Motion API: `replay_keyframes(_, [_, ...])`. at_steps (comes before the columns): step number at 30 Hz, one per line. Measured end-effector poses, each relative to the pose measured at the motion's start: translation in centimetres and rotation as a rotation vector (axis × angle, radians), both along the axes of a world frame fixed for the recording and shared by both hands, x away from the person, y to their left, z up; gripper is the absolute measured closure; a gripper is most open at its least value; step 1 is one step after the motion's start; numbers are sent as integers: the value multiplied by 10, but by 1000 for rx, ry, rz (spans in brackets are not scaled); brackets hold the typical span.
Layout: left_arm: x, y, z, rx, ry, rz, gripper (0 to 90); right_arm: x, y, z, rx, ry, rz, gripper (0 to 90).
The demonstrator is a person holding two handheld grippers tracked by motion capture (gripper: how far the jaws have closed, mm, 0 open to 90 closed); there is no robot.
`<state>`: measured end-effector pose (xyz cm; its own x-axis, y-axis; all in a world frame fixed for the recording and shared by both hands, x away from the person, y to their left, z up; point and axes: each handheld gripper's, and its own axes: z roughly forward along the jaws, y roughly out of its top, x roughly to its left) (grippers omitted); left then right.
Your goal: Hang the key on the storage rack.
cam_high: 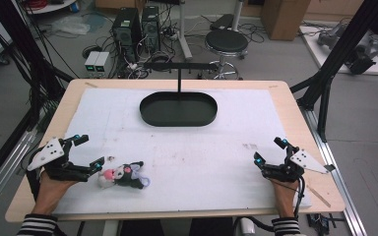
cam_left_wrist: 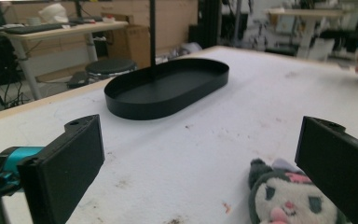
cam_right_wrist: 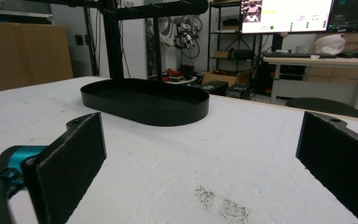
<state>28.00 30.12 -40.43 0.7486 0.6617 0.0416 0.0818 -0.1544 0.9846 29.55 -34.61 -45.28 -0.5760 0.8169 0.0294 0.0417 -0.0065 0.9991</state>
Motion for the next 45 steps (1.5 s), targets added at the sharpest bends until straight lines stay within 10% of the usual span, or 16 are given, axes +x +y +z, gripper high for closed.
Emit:
replay_keyframes(8, [8,-4,24,139,9,-149,17,0,0,0,0,0,-1,5])
replay_keyframes(17, [13,-18,44,326,130,-309,17,0,0,0,1,-1,-3,5])
replay_keyframes(35, [23,-32,31,559,219,-399,29,0,0,0,4,-1,-3,5])
replay_keyframes(45, [25,-38,23,616,289,-418,30,0,0,0,6,2,-7,5])
